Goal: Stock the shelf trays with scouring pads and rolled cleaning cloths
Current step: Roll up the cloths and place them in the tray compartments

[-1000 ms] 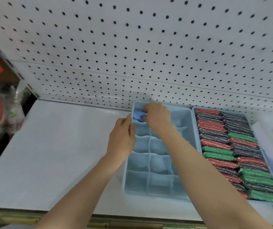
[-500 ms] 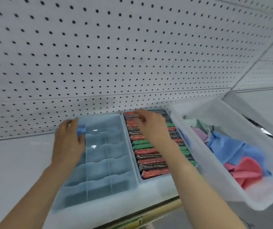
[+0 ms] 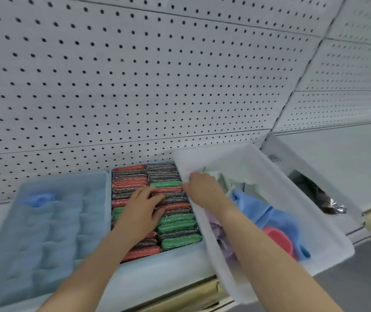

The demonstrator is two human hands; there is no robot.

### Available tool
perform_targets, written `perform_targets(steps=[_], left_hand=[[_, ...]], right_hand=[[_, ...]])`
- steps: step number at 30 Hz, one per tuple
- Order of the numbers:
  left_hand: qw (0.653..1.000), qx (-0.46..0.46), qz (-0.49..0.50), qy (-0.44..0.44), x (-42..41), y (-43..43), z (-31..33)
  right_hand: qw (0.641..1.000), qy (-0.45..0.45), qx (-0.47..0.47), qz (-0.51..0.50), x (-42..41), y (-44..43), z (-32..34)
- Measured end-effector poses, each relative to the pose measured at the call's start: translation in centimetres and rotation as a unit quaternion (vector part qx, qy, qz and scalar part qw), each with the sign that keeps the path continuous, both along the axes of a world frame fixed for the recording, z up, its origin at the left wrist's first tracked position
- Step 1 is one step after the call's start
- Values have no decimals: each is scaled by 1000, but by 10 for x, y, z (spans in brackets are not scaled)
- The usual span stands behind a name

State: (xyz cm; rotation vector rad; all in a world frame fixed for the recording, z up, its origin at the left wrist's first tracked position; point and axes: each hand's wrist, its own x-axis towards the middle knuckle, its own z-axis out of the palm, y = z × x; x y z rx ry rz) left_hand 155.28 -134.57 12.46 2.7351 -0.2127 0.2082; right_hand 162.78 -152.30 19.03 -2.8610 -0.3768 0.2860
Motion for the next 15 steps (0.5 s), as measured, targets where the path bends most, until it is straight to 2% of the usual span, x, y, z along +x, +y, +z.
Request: perform_targets(steps=[3, 6, 8, 11, 15], left_hand=[[1000, 9, 17, -9, -1, 1, -7], [999, -1, 27, -32, -4, -1, -10], [999, -4, 35, -40, -6, -4, -11], [998, -4, 50, -44, -7, -8, -11], [998, -19, 60, -4, -10, -11, -5]], right_hand=[[997, 53, 42, 27, 16, -3, 3], [996, 34, 79, -3, 41, -38, -2], [998, 9, 34, -52, 63, -69, -11], [999, 21, -42, -13, 93, -92, -30], [998, 58, -1, 31, 109, -87, -43]])
